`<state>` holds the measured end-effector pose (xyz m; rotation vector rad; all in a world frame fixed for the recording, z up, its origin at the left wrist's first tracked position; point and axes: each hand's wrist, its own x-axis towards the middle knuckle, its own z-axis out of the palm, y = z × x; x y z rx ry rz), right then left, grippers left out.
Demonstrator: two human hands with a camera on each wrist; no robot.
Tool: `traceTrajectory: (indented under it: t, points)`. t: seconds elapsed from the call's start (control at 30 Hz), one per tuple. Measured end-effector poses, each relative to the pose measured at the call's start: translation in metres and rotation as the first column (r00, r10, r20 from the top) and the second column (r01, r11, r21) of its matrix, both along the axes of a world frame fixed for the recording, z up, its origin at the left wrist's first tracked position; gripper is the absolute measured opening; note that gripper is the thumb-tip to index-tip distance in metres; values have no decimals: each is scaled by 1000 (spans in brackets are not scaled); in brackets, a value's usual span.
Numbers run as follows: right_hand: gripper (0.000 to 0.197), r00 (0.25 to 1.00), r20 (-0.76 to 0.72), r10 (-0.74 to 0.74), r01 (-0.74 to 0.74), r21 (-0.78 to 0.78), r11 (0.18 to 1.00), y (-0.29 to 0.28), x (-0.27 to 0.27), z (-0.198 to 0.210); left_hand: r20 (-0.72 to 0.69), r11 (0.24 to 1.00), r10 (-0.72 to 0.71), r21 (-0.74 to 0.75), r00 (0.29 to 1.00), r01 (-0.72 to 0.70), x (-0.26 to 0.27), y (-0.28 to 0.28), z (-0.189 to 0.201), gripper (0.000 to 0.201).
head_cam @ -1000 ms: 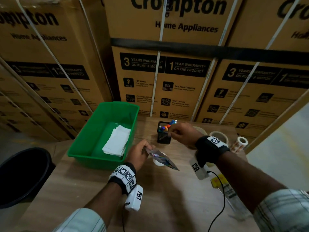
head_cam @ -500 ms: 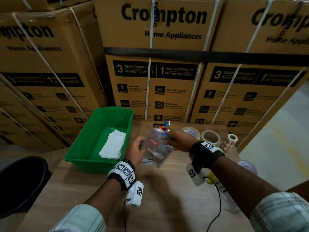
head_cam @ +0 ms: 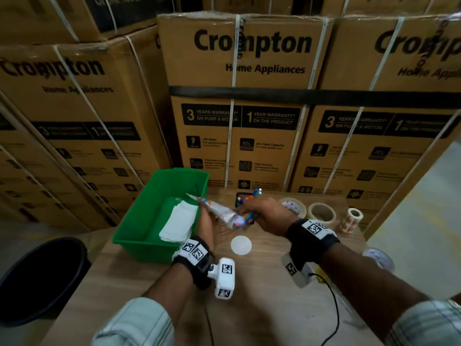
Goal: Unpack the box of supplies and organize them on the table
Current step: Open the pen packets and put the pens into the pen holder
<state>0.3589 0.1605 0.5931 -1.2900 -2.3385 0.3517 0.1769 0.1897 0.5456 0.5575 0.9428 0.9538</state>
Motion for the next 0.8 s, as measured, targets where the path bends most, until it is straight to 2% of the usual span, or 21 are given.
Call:
traceTrajectory:
  t: [0.07,0.17,0.23,0.33,0.4,0.47,0.53,0.6,0.63,0.67,0.7,0.73,0.8]
  points:
    - [32,1000,15,10,-10,3,1000,-1,0,-11,173,999,39,-26,984,-35,-3,2,1,90]
    - [32,999,20,48,-48,20,999,-7,1,-17,310,998,56,-39,949,-46,-8,4,3,94]
    - [32,992,113,62,-65,18,998,-12,1,-18,329,995,95,-70,940,-76,-11,7,1,98]
    - [22,980,195,33,-48,71,996,-12,10,-25,338,982,167,-141,926,-125,-13,6,3,99]
    - [15,971,240,-7,-17,99,995,-12,14,-27,285,978,180,-158,942,-139,-18,4,8,86]
    - [8,961,268,-71,35,136,990,-14,15,-28,239,981,140,-166,961,-102,-22,3,15,62]
    - [24,952,263,-159,123,149,981,-14,14,-32,179,986,65,-162,982,-36,-22,1,20,32]
    - [43,938,178,-299,287,86,954,-12,14,-34,146,984,66,-171,987,-40,-23,2,20,19]
    - [52,917,103,-385,388,-4,922,-10,16,-34,147,983,78,-174,986,-52,-23,3,19,17]
    - [56,883,-1,-469,464,-134,875,-7,19,-34,158,984,83,-167,984,-56,-23,3,18,15]
    - [52,829,-136,-542,491,-284,823,-6,21,-32,149,986,99,-150,984,-76,-24,2,18,14]
    - [43,741,-291,-605,464,-430,775,-4,25,-34,151,988,107,-130,983,-88,-25,5,17,13]
    - [29,489,-531,-692,286,-651,703,-1,29,-39,112,992,105,-79,988,-96,-28,11,17,16]
